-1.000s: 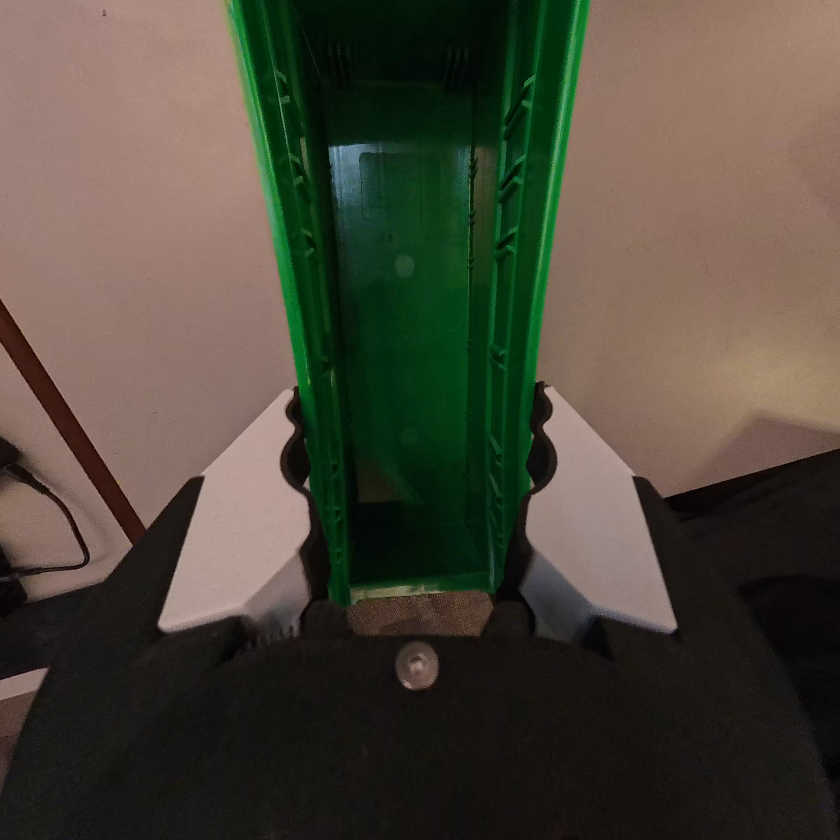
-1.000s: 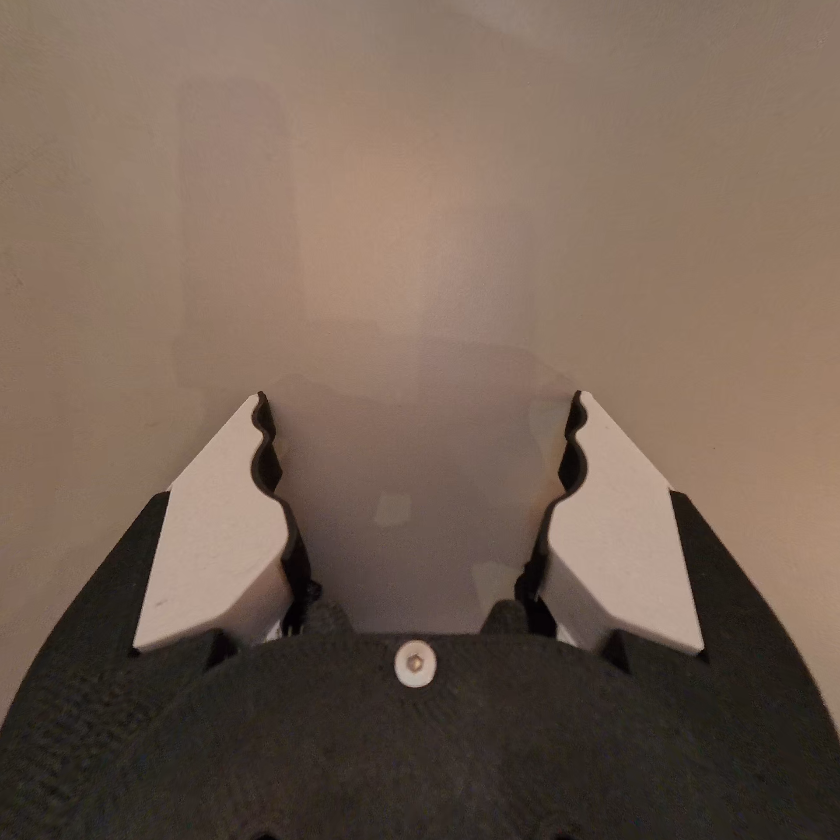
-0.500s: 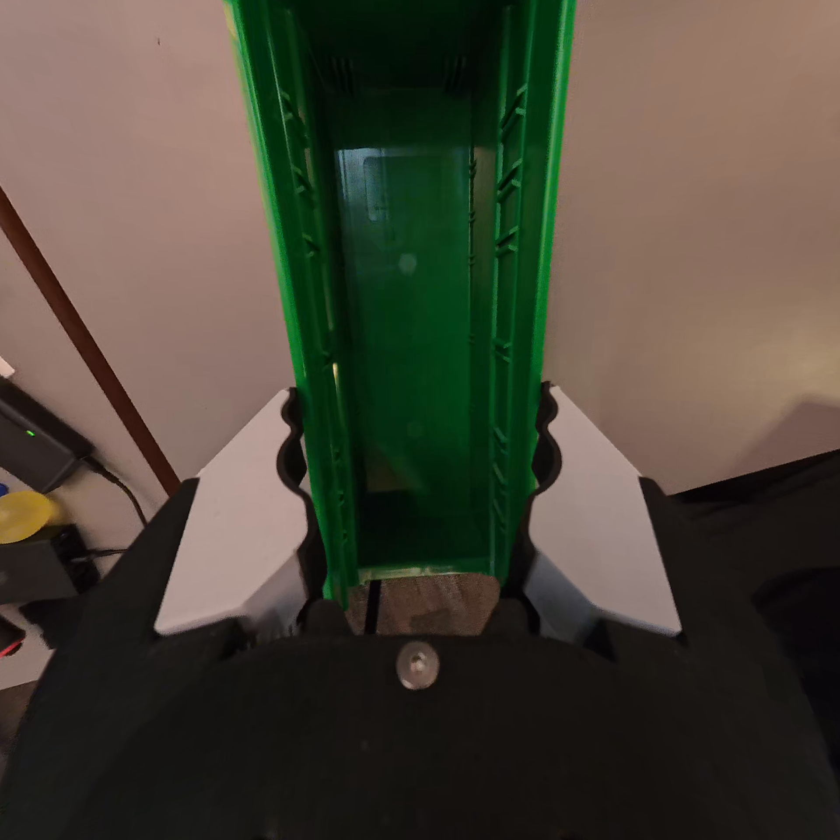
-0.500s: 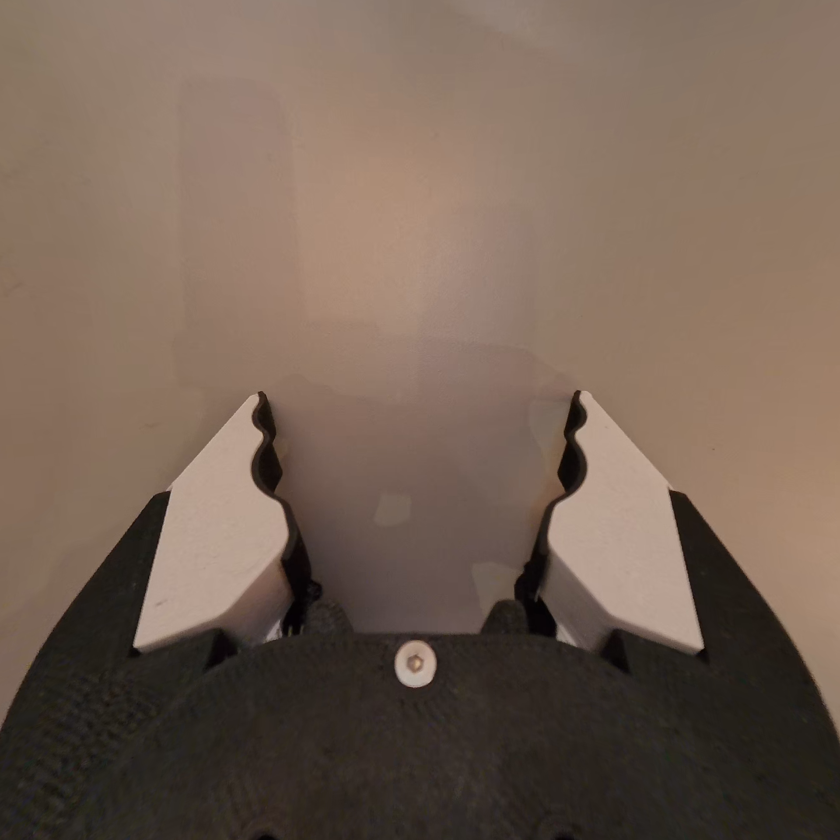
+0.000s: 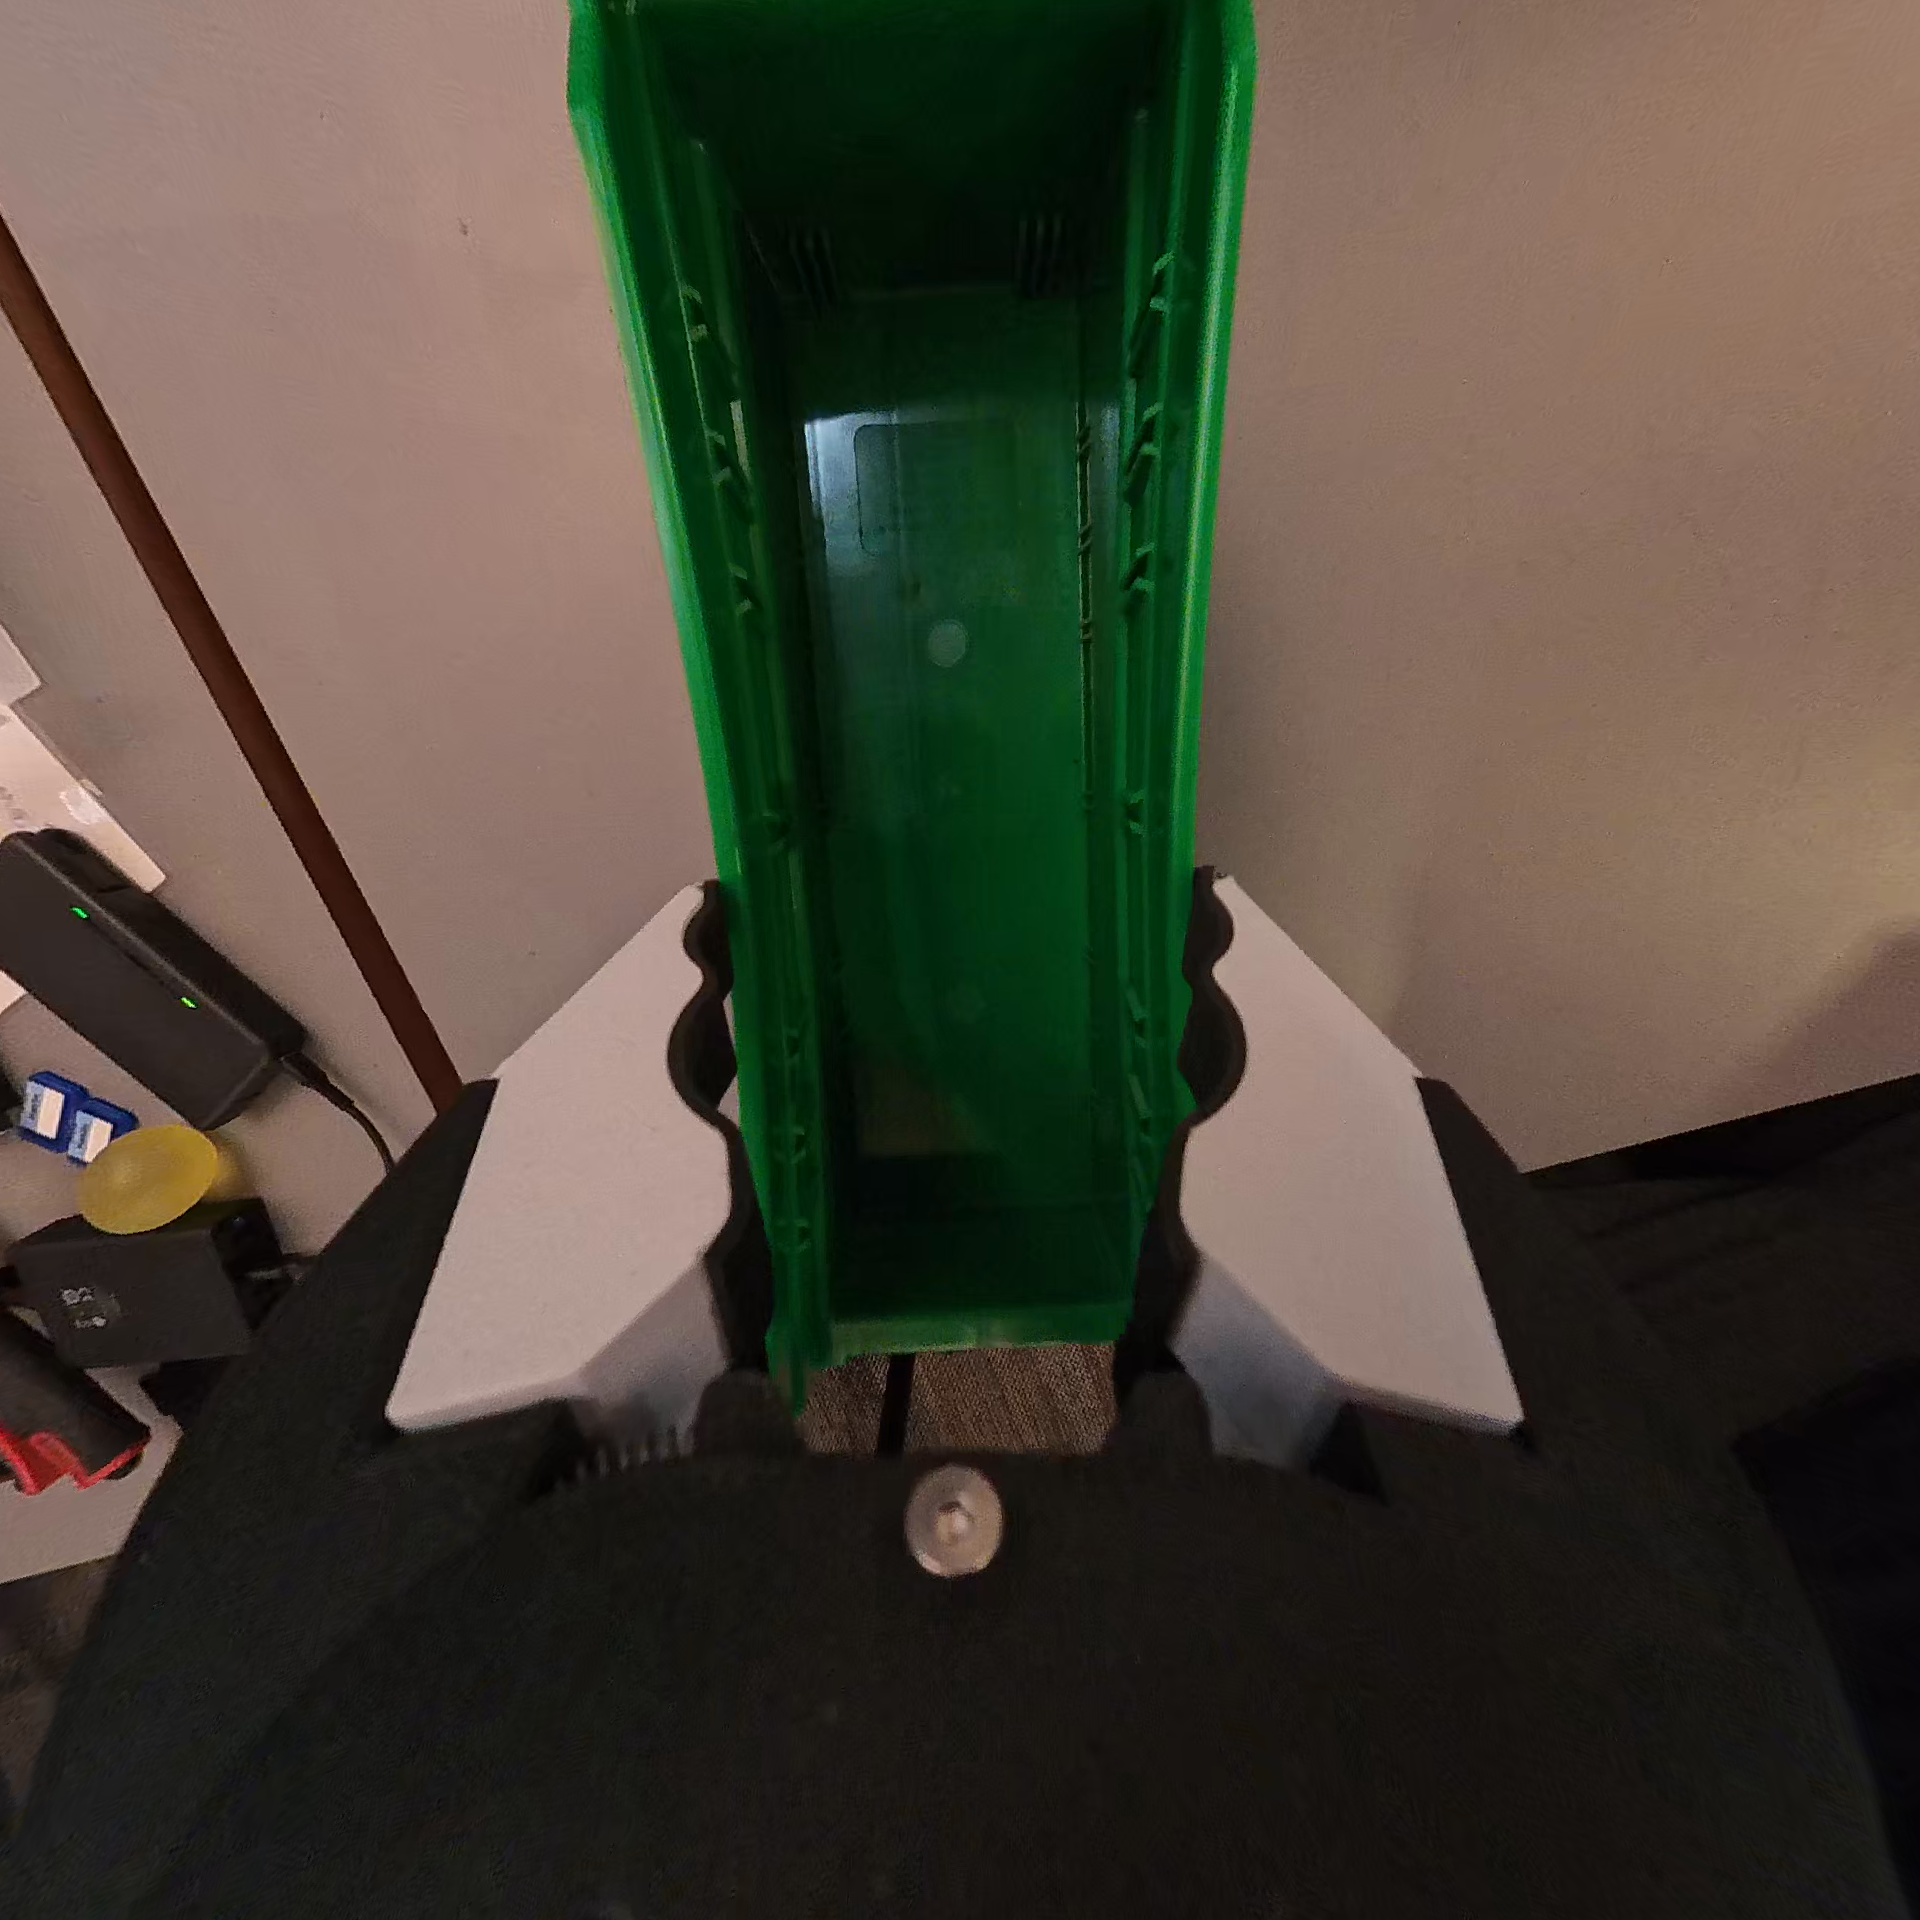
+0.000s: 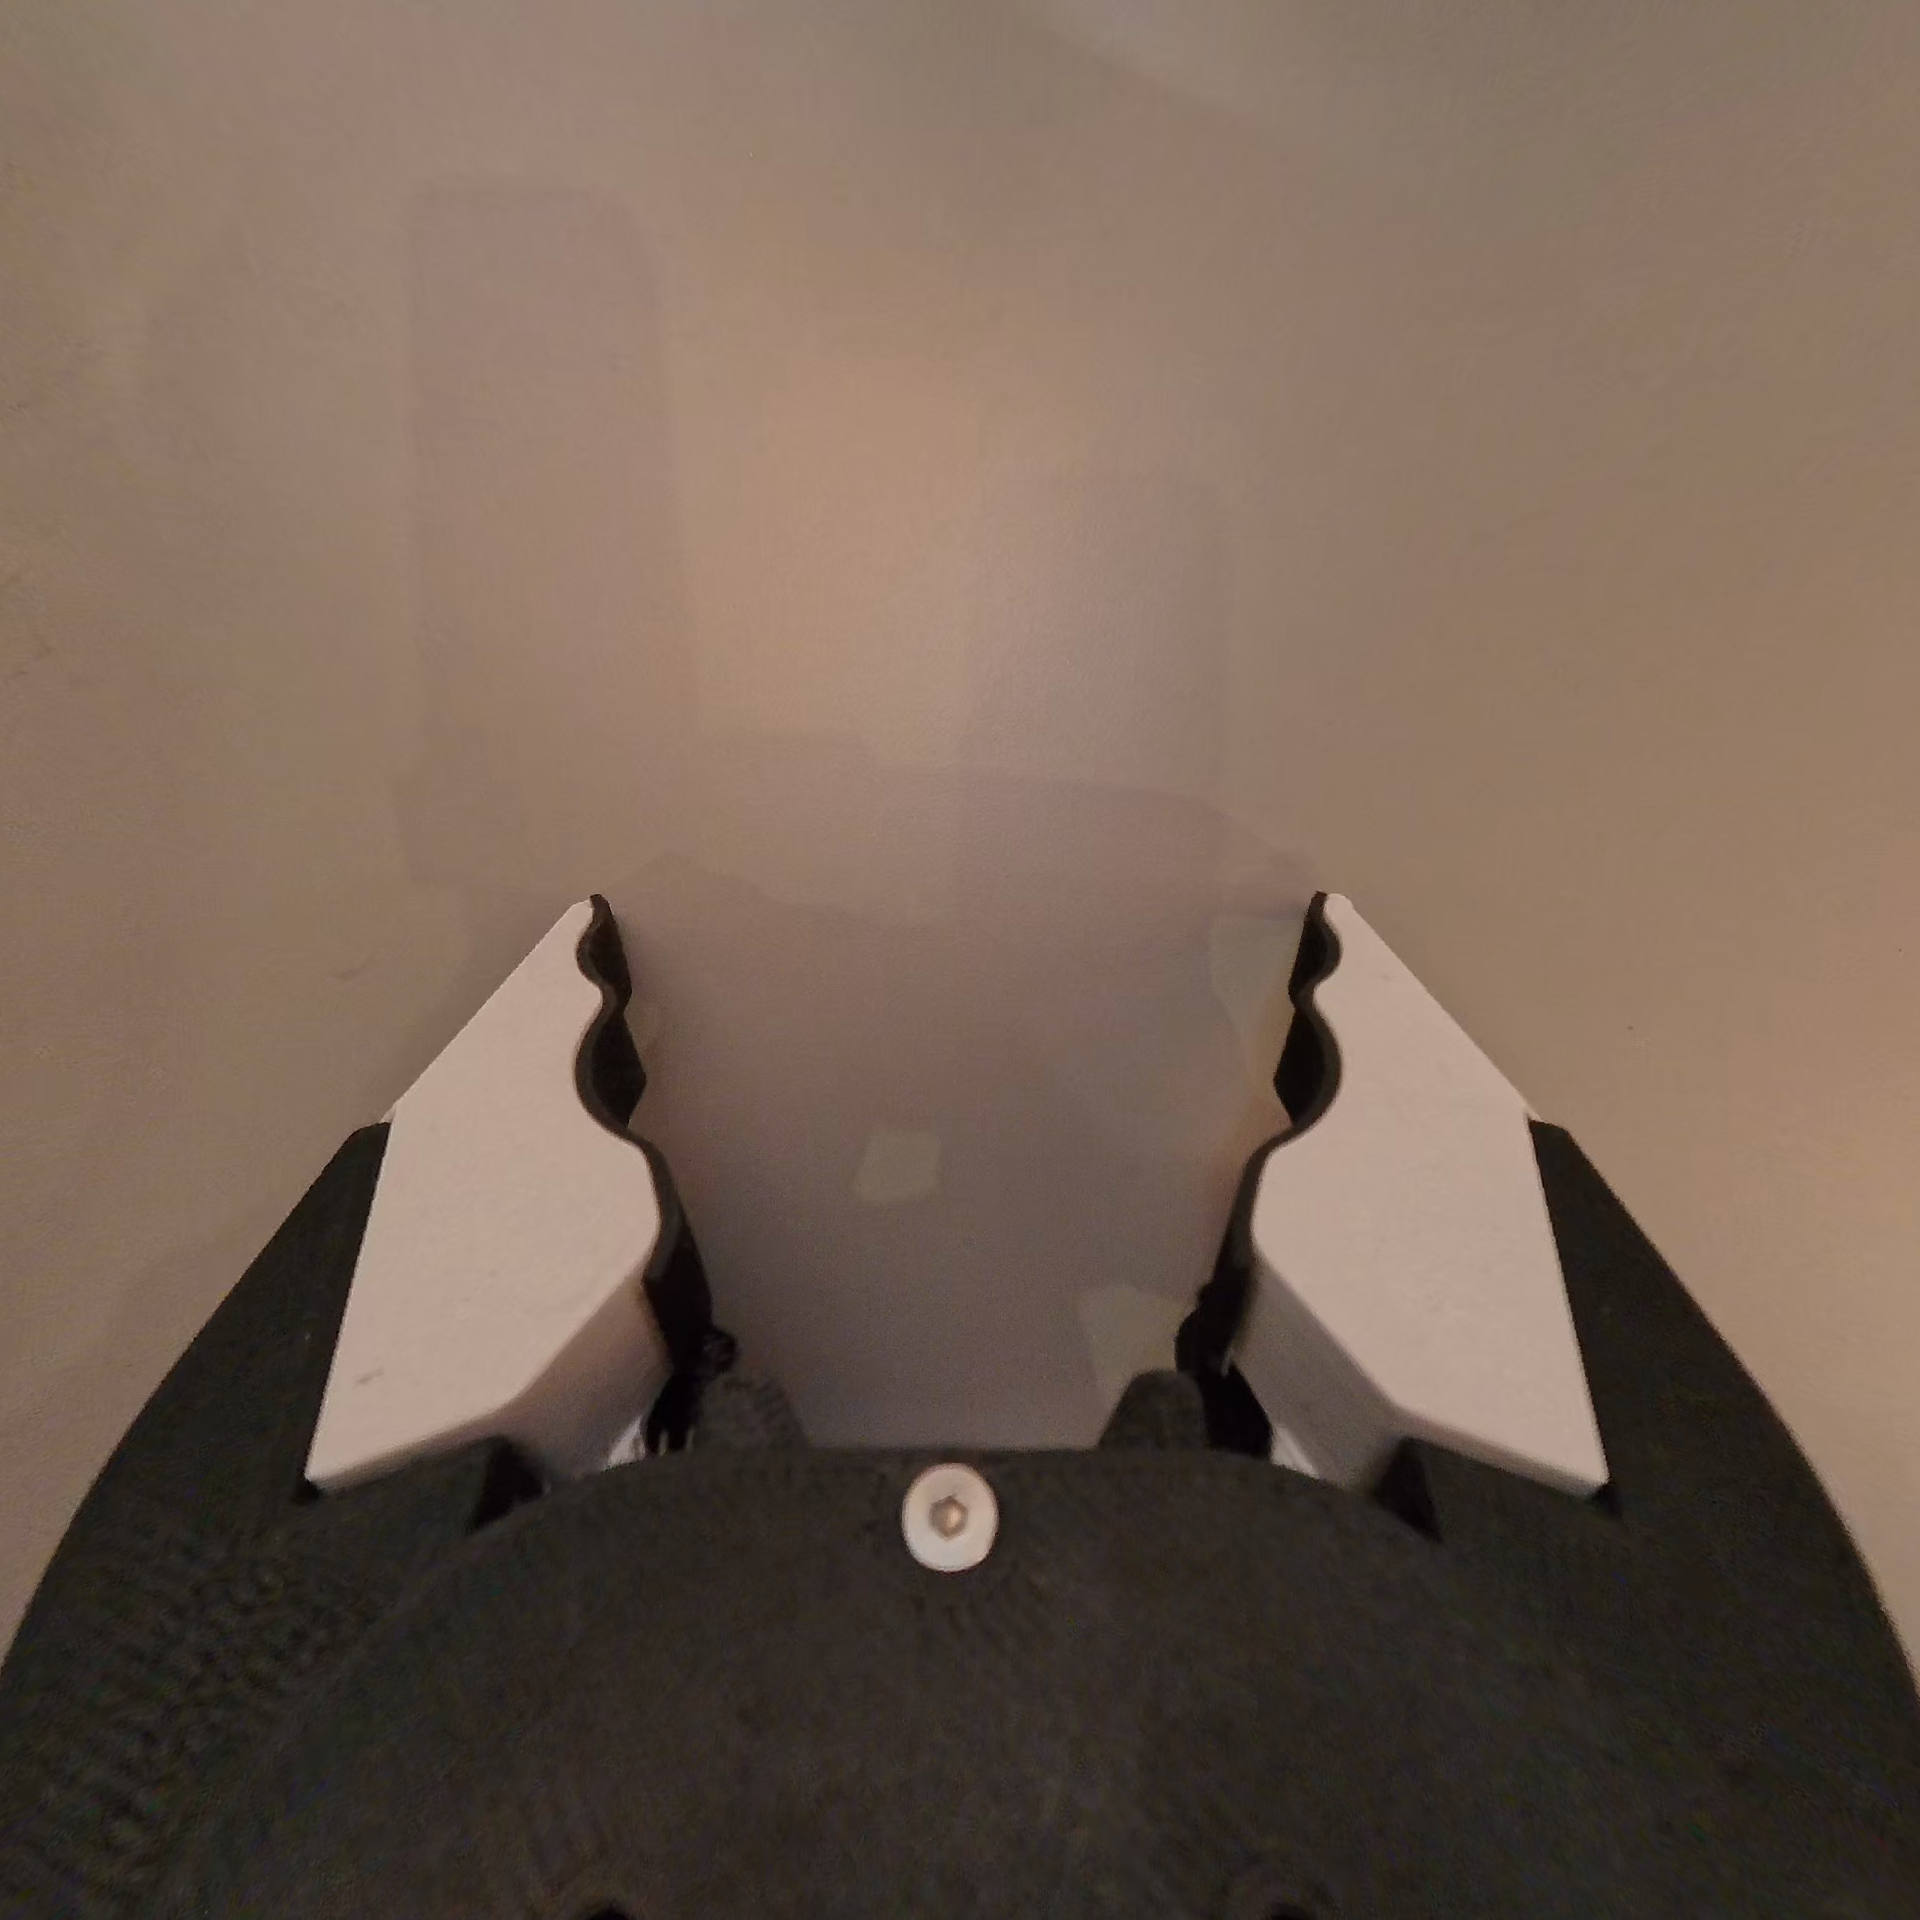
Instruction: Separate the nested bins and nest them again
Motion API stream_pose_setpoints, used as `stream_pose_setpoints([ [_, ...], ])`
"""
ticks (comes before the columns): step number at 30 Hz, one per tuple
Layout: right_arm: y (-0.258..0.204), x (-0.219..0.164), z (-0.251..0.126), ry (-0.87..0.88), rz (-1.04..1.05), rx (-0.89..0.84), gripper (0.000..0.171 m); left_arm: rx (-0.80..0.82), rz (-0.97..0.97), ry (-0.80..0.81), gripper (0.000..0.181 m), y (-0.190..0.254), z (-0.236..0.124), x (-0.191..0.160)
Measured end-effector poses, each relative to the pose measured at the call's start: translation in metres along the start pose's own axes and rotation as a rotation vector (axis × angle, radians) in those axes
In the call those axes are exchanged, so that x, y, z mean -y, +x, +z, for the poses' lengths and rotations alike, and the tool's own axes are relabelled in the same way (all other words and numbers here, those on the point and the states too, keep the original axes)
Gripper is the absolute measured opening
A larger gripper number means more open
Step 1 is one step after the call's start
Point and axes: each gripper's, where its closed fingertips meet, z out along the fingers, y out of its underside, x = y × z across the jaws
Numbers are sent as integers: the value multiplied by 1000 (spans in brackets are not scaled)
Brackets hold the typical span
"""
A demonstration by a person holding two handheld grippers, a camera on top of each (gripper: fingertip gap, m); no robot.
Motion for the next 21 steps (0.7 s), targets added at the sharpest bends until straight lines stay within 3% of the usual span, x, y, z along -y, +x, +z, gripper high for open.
stream_pose_setpoints([
  [12,0,0,0,1,1,-1,125,14,6,101,88,-1,-37,21],
  [21,0,0,0,1,1,-1,125,-13,-3,-43,102,1,-3,-11],
])
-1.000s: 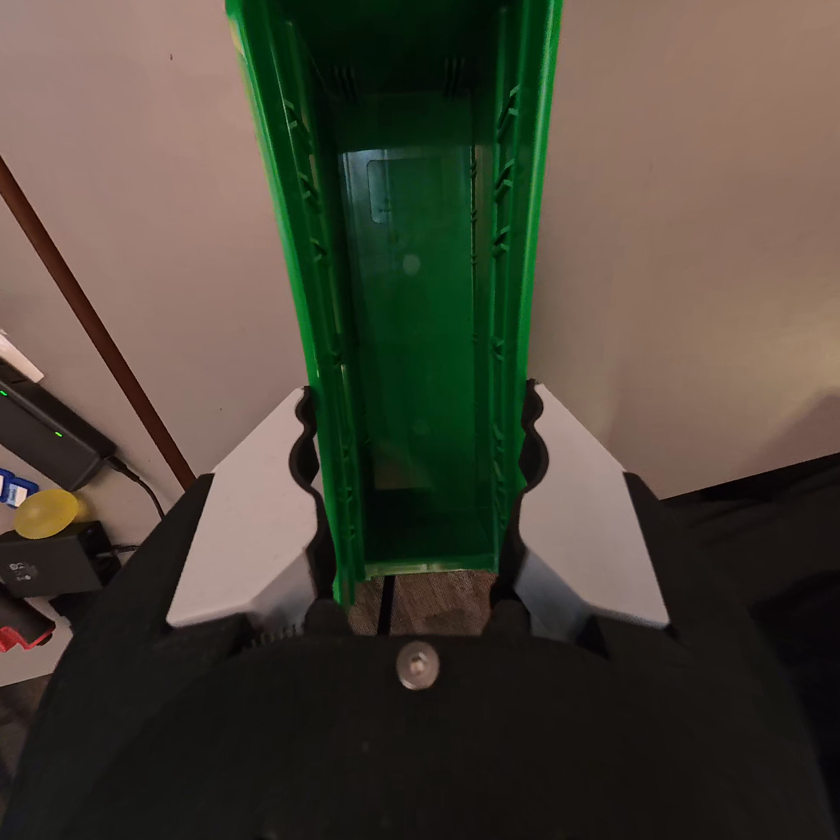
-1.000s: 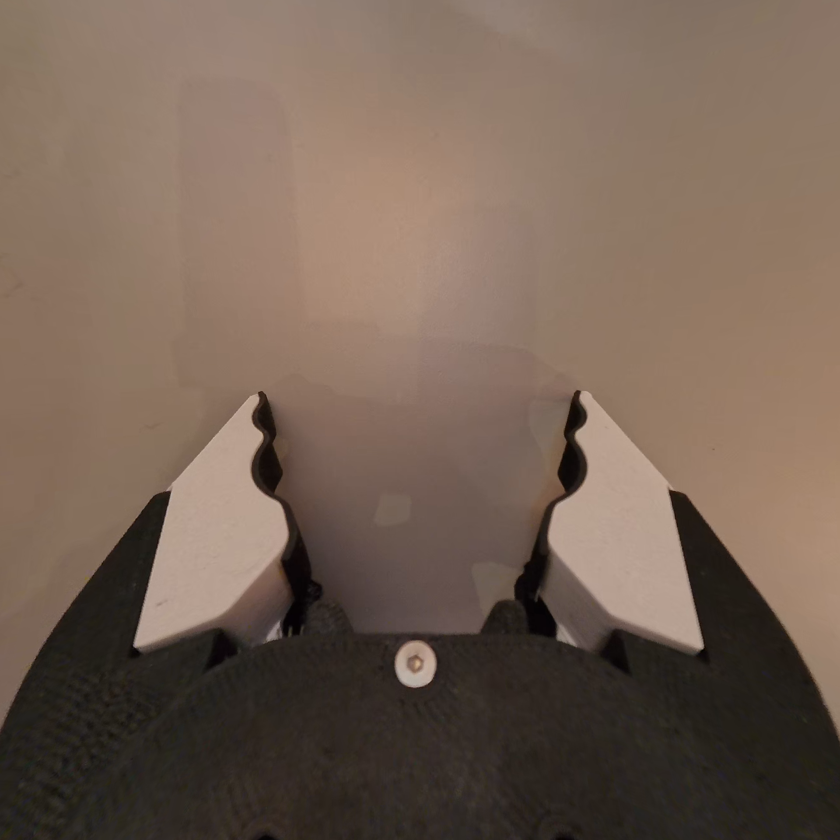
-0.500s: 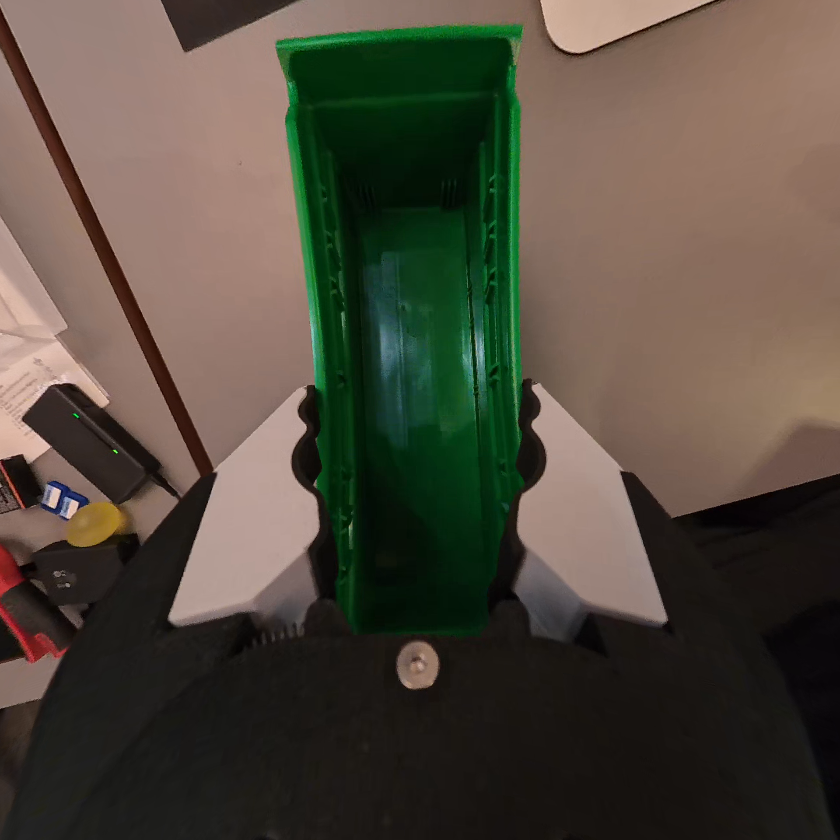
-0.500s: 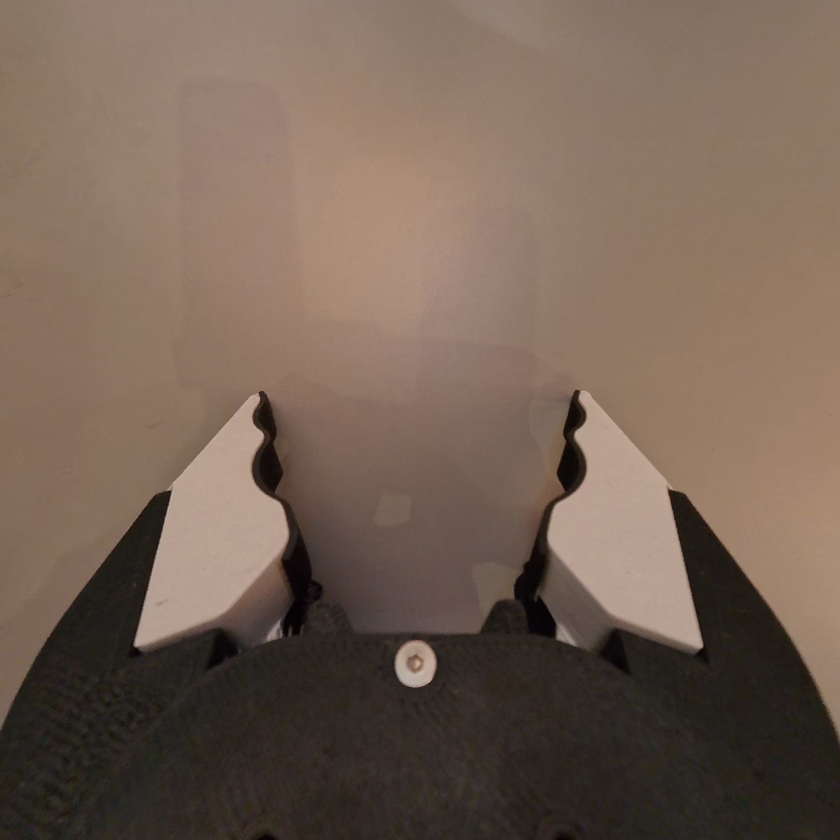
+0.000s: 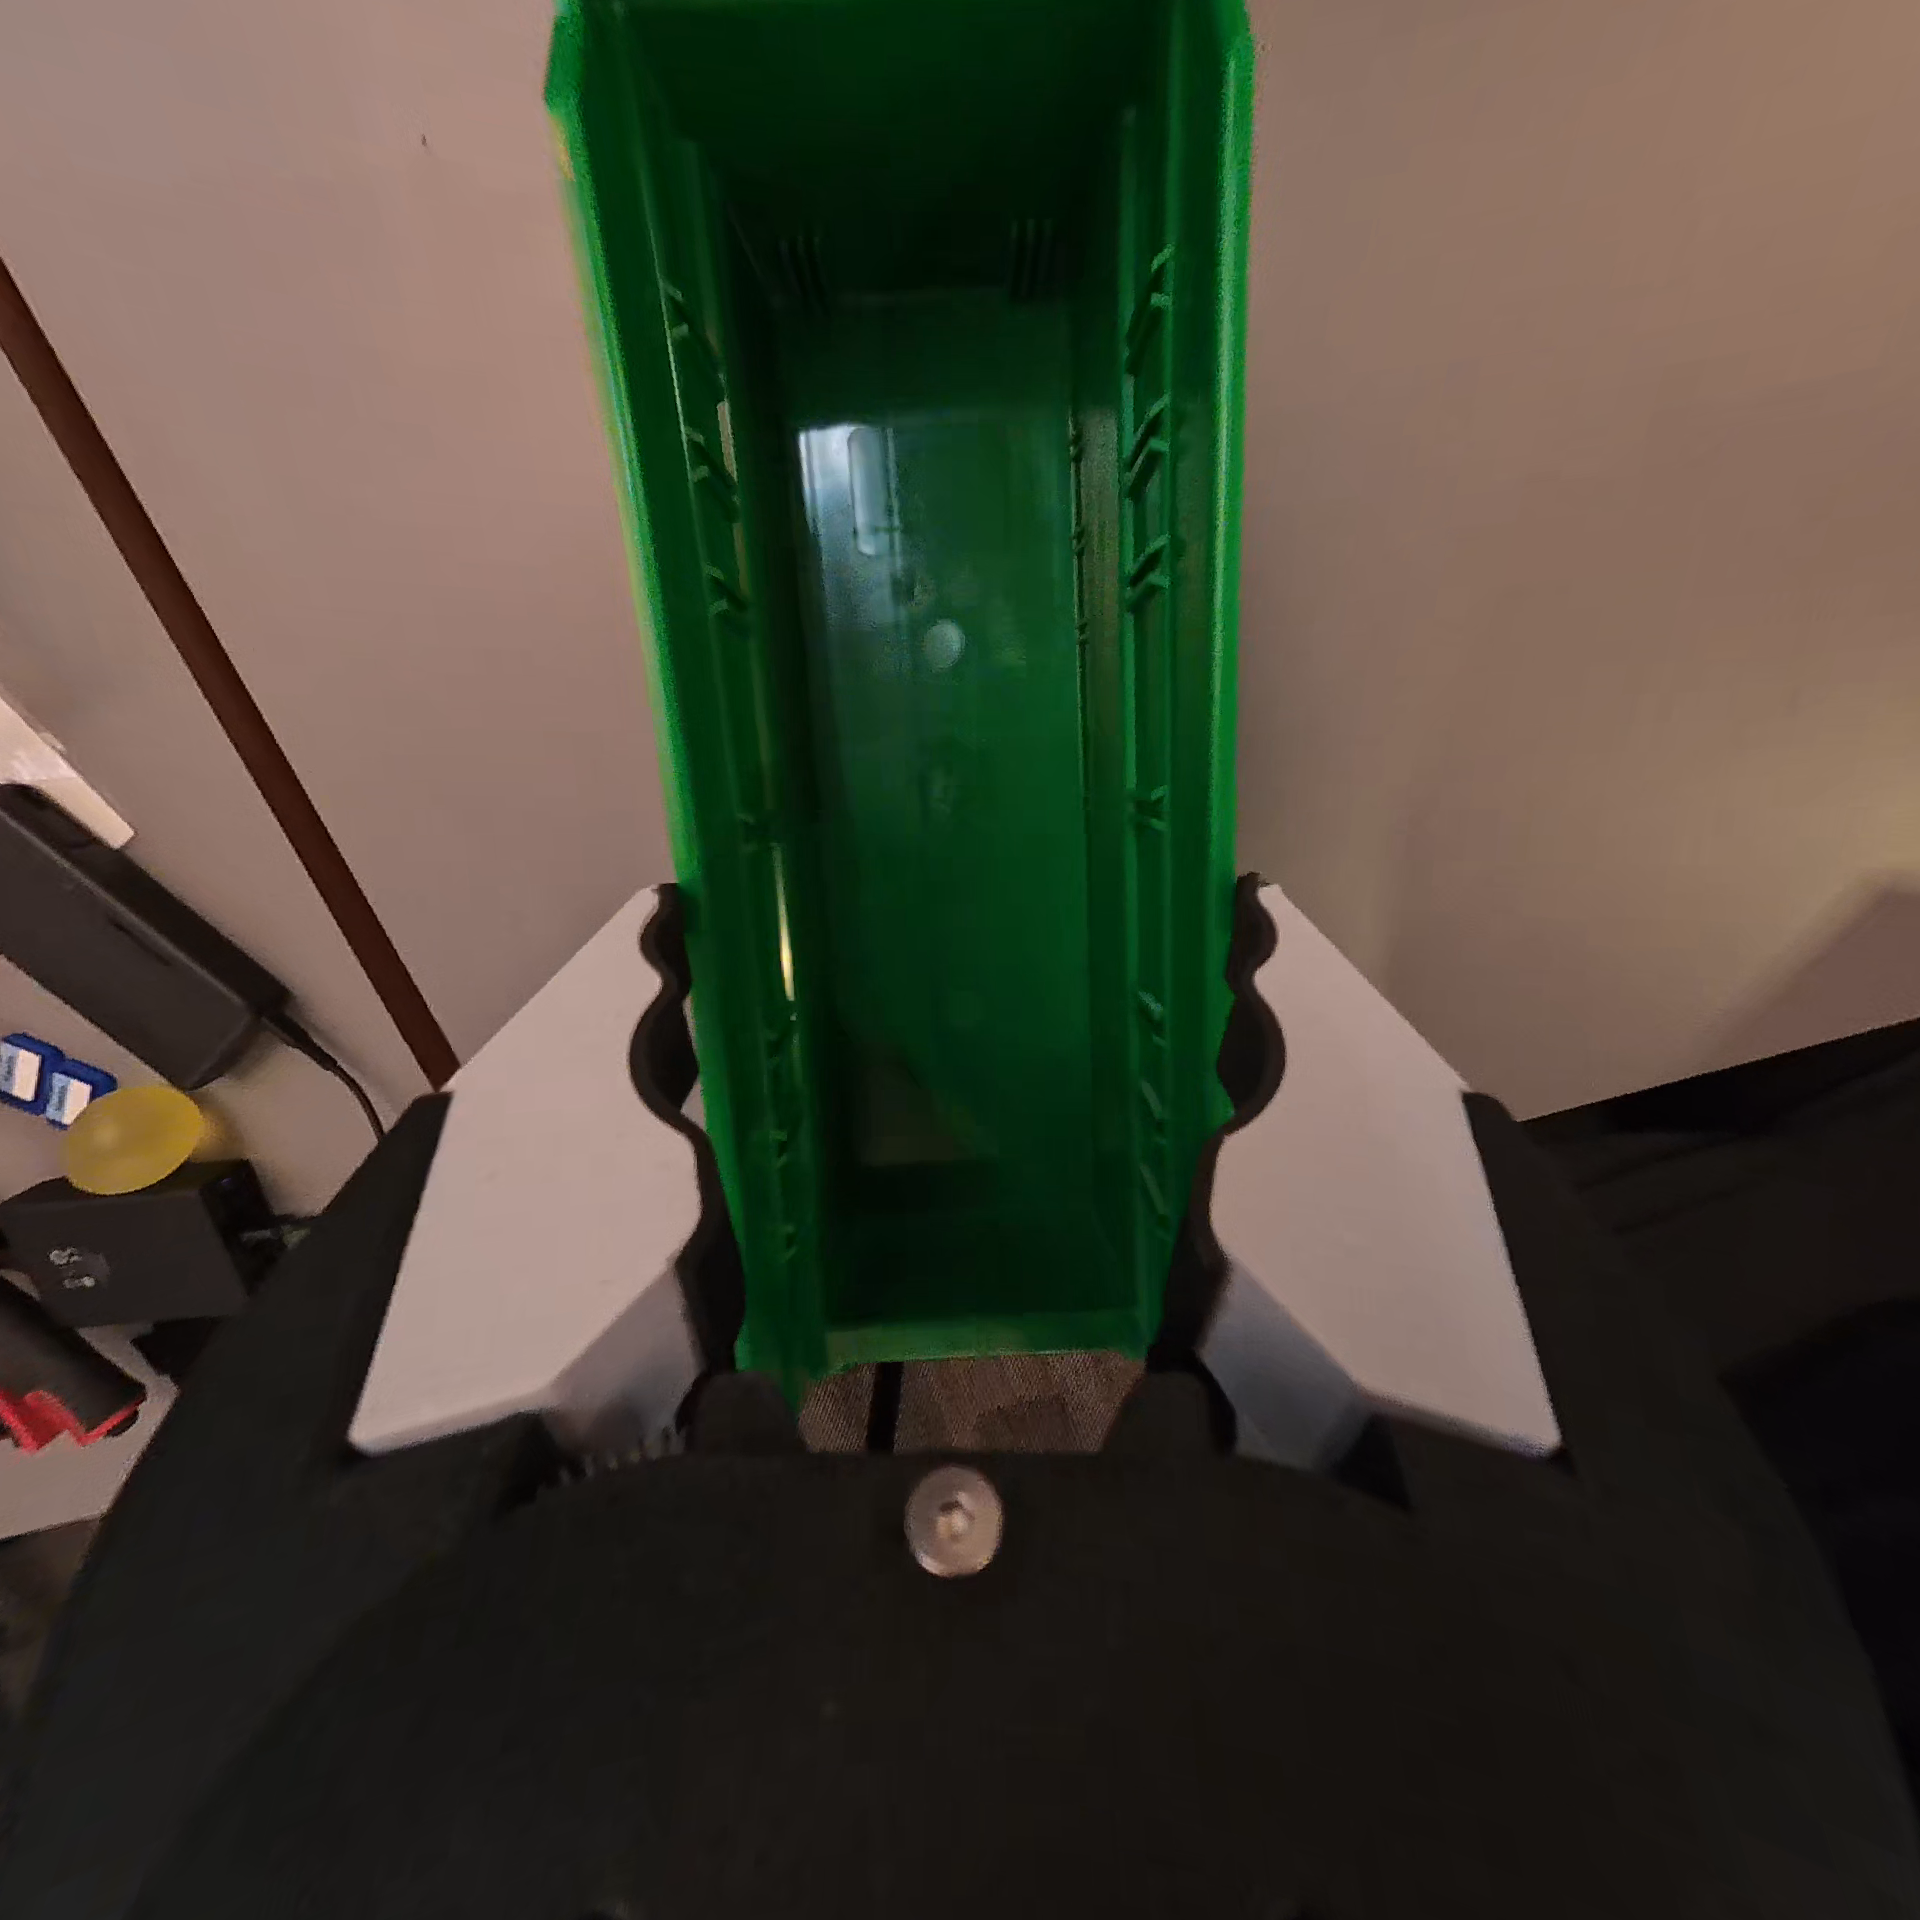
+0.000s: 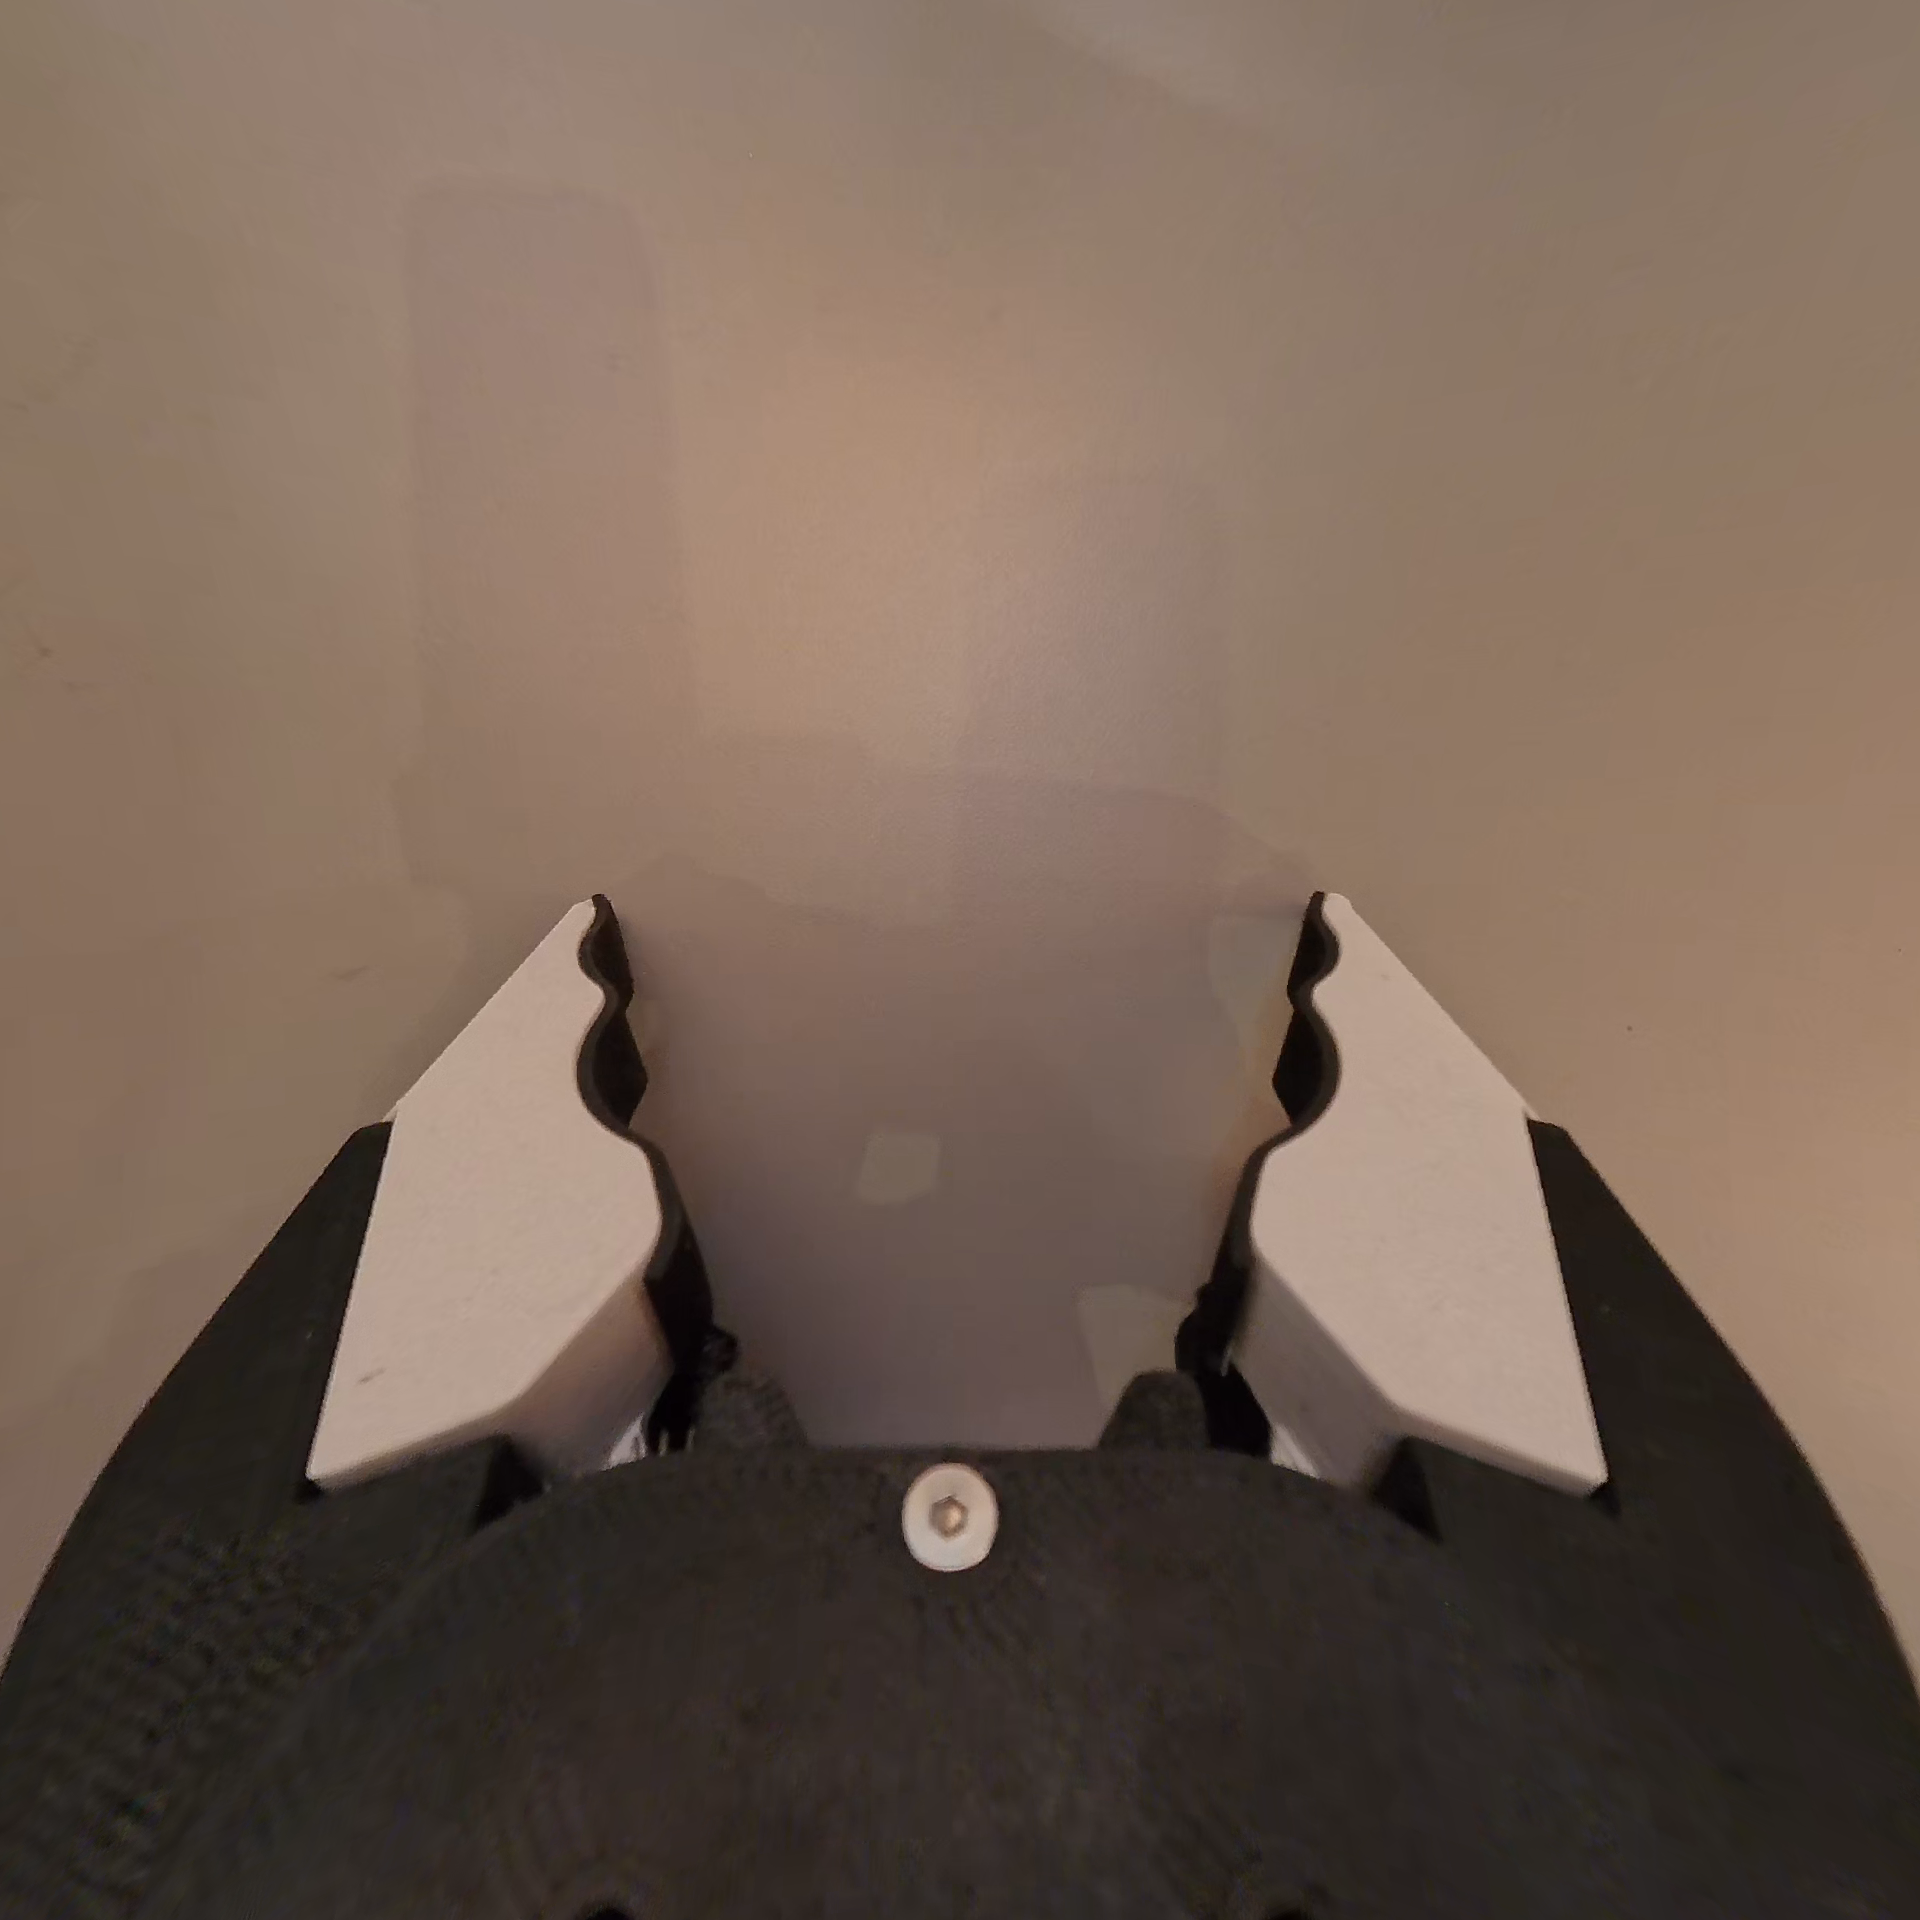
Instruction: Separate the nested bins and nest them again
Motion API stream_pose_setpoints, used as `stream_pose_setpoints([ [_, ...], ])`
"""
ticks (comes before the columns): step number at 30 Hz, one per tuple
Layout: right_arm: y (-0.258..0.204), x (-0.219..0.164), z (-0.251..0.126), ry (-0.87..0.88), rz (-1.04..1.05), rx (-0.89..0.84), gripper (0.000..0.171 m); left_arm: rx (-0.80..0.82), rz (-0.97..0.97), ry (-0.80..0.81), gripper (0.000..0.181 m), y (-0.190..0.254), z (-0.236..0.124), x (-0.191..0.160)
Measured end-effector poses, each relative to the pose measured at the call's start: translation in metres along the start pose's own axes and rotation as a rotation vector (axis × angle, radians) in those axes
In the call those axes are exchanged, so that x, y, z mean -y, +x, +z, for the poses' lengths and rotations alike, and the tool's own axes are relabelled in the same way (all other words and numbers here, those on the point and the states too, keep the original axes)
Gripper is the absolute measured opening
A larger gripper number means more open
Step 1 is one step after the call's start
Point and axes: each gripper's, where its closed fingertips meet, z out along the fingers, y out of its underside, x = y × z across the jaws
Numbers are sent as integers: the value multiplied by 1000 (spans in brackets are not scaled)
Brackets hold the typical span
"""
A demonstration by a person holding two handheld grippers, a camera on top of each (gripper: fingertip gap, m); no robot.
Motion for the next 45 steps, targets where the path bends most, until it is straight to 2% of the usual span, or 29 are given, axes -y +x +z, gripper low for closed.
stream_pose_setpoints([
  [2,0,0,0,0,0,0,125,-5,7,-16,110,1,4,-1],
  [5,0,0,0,-1,0,0,125,-20,17,-118,140,4,16,-13],
  [6,0,0,0,-1,0,0,125,-12,20,-159,140,2,21,-18],
  [8,0,0,0,0,0,0,125,-12,4,-171,122,-1,27,-18],
  [10,0,0,0,0,0,0,125,-29,-20,-132,112,0,24,-13],
  [16,0,0,0,0,-1,1,124,-7,-9,-63,102,0,5,-3],
  [21,0,0,0,1,0,0,124,50,1,56,99,3,-34,16],
  [25,0,0,0,1,1,-1,124,7,53,222,99,46,-69,47],
  [28,0,0,0,0,2,-2,124,-75,140,304,100,106,-74,69],
  [32,0,1,0,0,8,-2,124,-192,231,302,101,189,-30,84],
  [35,-7,7,-5,17,30,43,115,-226,275,226,102,236,31,86],
  [39,-17,38,-26,142,71,98,104,-271,301,124,102,284,103,77],
  [42,-38,70,-48,253,192,244,88,-263,317,96,106,306,128,71],
  [45,-64,89,-60,270,289,380,74,-214,324,129,117,320,133,72],
])
